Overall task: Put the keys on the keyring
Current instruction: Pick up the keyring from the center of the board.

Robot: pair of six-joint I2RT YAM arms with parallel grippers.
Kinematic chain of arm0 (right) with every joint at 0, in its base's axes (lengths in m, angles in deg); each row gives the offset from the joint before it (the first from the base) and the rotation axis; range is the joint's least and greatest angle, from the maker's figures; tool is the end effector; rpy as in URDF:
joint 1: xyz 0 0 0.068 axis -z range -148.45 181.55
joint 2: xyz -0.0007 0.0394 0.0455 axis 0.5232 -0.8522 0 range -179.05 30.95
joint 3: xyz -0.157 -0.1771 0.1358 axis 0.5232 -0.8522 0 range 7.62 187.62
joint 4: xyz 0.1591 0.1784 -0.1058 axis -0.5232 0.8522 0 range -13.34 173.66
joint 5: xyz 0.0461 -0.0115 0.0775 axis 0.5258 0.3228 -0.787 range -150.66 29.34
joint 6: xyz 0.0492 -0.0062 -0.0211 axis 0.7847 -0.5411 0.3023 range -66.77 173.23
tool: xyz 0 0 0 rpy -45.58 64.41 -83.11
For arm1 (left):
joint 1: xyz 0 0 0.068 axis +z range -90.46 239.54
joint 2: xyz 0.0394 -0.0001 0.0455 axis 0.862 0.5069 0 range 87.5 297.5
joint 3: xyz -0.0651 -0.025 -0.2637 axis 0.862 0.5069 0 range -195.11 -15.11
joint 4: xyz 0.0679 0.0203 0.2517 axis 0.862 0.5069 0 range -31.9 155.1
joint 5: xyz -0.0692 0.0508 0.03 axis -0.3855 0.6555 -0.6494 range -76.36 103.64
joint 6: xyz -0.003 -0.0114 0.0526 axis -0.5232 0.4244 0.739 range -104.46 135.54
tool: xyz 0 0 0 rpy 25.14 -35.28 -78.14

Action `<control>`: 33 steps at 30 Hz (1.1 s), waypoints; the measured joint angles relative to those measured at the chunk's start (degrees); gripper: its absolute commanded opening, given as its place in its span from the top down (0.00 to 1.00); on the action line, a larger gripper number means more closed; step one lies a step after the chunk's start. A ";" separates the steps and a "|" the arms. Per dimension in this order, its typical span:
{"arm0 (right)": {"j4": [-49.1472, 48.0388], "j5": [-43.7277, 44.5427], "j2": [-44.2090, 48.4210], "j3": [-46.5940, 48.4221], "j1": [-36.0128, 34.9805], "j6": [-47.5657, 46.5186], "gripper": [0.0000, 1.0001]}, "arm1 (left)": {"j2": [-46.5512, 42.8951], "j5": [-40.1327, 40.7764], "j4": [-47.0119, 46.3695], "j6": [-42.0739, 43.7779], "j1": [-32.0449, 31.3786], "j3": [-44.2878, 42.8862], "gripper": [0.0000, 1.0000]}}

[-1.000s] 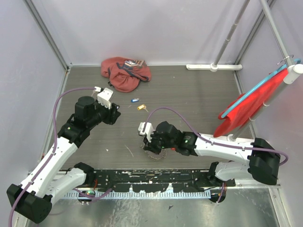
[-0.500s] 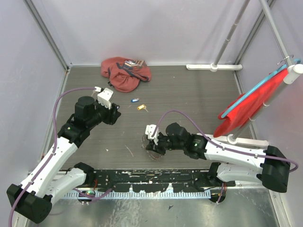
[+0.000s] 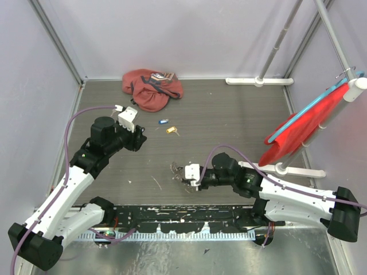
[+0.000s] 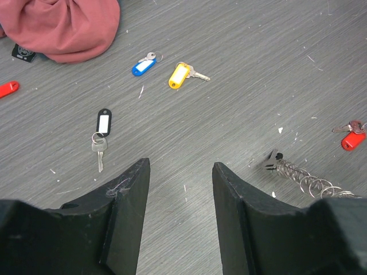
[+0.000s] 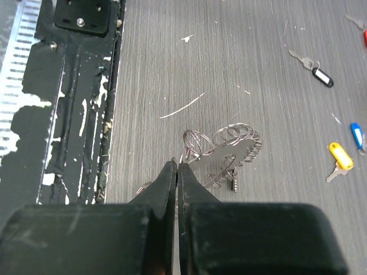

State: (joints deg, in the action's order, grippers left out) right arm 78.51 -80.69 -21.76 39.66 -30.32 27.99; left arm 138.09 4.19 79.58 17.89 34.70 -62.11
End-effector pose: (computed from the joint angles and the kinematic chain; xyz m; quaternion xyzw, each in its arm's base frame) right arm 0.0881 0.1906 0.2521 -0.6343 0.5269 0.3092 0.4738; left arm 0.1787 -0.0891 0.3157 0.2407 0.8069 -0.1725 0.5112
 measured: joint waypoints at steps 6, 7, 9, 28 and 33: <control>2.08 -1.90 2.27 -0.92 0.11 -7.52 0.99 | 0.00 -0.11 0.00 0.00 0.00 0.00 0.45; 2.51 -2.05 2.51 -0.92 0.11 -8.50 0.99 | 0.00 -0.11 0.00 0.00 0.00 0.00 0.45; 3.43 -2.25 2.91 -0.90 0.17 -10.29 0.99 | 0.00 -0.13 0.00 0.00 0.00 0.00 0.45; 10.78 -4.68 9.25 1.27 0.98 -25.33 0.99 | -0.09 -4.42 -0.13 0.61 0.24 0.00 0.47; 10.84 -4.44 10.10 3.65 0.98 -26.60 0.99 | -0.76 -11.17 -0.17 1.97 0.26 0.00 0.45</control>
State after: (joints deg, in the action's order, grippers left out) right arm 89.35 -85.13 -11.66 43.31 -29.34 1.39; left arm 137.33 -6.98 79.40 19.85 34.97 -62.11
